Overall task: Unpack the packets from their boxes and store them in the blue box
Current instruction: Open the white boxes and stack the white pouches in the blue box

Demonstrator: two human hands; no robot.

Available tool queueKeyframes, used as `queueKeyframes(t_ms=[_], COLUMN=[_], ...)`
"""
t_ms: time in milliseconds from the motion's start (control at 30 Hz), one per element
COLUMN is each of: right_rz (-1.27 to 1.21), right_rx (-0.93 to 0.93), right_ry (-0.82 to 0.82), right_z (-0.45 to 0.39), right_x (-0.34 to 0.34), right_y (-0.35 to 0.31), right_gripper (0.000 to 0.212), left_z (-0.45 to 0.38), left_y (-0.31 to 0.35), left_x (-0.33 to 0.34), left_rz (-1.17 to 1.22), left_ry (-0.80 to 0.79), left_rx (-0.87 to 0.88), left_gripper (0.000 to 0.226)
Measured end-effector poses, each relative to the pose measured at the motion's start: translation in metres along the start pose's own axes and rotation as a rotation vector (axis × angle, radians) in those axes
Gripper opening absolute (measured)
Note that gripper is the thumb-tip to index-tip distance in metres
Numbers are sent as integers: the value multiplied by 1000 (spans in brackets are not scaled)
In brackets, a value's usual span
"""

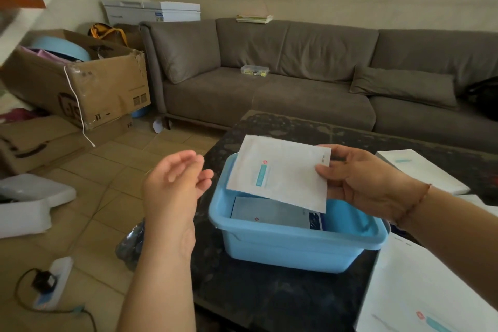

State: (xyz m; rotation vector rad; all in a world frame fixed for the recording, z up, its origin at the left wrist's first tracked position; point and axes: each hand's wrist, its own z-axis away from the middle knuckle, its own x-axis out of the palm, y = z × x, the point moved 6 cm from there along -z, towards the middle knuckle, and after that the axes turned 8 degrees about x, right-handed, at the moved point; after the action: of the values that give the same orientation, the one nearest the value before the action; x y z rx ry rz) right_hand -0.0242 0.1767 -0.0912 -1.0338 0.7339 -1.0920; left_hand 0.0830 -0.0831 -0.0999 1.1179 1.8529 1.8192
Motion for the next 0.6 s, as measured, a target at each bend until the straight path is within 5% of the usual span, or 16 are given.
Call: queueKeyframes(t_ms=[600], right_rz=[563], right_rx=[390], right_ry=[114], right_z=[-32], right_x=[22], right_y=[51], right_gripper=[35], left_z=[-4], left_y=[-2], left_x=[0], left_rz=[92], left_ry=[9], left_rx=[-48], left_gripper=[13])
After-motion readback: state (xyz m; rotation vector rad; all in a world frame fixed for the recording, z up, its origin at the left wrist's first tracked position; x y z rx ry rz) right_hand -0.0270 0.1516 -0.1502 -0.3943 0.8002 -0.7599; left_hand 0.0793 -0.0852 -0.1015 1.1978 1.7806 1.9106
